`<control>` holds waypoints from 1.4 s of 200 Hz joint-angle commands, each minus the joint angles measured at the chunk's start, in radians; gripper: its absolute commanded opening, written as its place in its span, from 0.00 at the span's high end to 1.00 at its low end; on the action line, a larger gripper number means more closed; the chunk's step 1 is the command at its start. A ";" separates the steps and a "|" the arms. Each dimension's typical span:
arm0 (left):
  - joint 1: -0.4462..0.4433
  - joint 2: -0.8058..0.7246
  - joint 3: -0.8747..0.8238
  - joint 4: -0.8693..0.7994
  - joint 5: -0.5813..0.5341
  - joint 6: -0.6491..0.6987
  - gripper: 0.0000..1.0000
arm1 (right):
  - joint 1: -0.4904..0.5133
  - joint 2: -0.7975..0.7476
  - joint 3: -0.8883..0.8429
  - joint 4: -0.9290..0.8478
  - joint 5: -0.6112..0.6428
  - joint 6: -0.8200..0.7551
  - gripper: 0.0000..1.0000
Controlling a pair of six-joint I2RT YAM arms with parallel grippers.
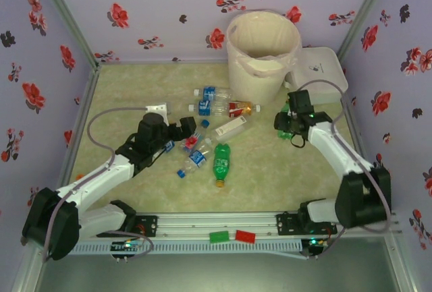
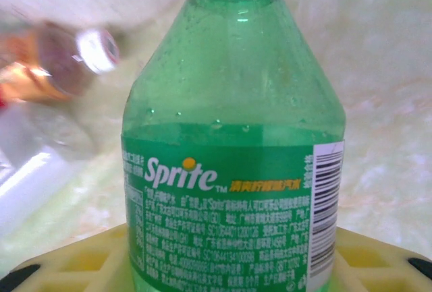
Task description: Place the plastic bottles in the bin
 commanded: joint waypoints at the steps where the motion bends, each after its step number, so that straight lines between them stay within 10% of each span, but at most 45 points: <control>1: 0.027 -0.007 -0.009 -0.023 -0.019 0.007 0.00 | 0.000 -0.124 -0.001 -0.036 -0.008 0.040 0.52; 84: 0.139 -0.139 -0.121 -0.058 -0.014 0.002 0.00 | 0.000 -0.194 0.325 0.050 -0.153 0.126 0.54; 204: 0.162 -0.476 -0.216 -0.386 -0.002 0.044 0.00 | 0.009 0.574 1.146 0.015 -0.168 0.140 0.54; 280: 0.166 -0.611 -0.236 -0.494 -0.006 0.032 0.00 | 0.034 0.768 1.377 -0.099 -0.133 0.132 0.21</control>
